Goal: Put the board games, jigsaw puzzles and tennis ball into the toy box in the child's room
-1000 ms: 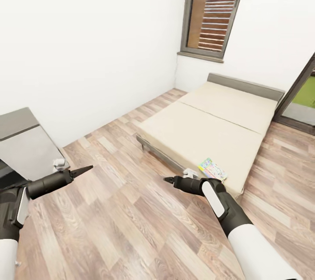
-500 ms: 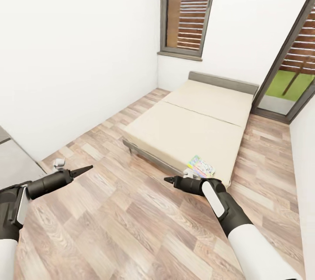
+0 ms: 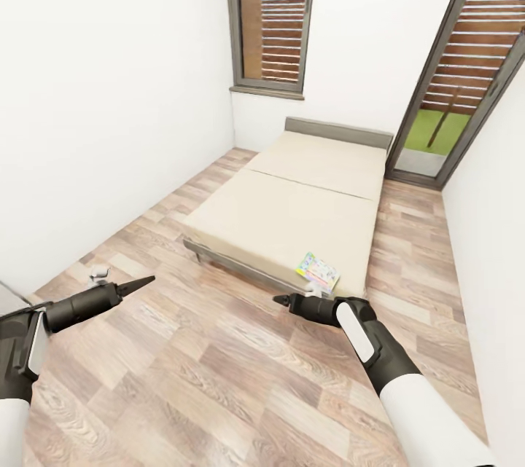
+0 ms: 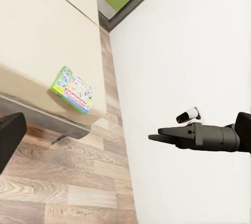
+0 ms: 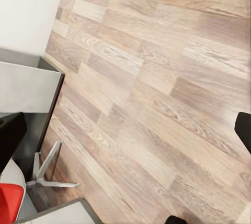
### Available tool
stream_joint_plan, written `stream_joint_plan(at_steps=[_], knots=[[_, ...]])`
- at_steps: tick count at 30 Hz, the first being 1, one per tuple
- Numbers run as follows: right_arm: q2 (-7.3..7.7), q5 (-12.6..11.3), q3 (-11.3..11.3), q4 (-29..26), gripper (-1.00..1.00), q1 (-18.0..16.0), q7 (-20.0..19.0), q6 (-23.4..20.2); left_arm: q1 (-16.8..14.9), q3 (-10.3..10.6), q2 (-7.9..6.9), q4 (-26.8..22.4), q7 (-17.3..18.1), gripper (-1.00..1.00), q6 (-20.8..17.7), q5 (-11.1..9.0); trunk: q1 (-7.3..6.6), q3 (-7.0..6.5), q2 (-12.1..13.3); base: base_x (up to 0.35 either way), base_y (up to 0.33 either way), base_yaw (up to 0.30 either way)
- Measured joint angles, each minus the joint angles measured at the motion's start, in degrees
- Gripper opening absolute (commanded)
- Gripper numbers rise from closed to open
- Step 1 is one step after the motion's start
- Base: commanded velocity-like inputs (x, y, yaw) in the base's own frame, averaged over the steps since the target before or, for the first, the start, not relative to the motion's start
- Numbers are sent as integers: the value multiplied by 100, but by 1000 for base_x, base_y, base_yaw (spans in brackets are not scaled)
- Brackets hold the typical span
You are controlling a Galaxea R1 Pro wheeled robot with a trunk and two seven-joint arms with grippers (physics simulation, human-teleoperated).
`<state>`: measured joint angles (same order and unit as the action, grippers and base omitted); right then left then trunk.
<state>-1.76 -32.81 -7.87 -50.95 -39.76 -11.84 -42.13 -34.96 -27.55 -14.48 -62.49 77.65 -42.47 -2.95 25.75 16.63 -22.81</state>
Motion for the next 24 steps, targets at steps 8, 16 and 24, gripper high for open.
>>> stream_joint_plan(at_steps=[8,16,24], knots=[[-6,0,0,72,100,0,0,8,0,-2,-2,1,0,100,0,-4,0,0,0,0,166,-279],[-6,0,8,77,100,0,0,8,0,6,0,1,-7,100,5,-1,0,0,0,2,121,-279],[-6,5,11,78,100,0,0,8,0,6,5,6,-15,100,8,-1,-1,0,0,96,96,-254]])
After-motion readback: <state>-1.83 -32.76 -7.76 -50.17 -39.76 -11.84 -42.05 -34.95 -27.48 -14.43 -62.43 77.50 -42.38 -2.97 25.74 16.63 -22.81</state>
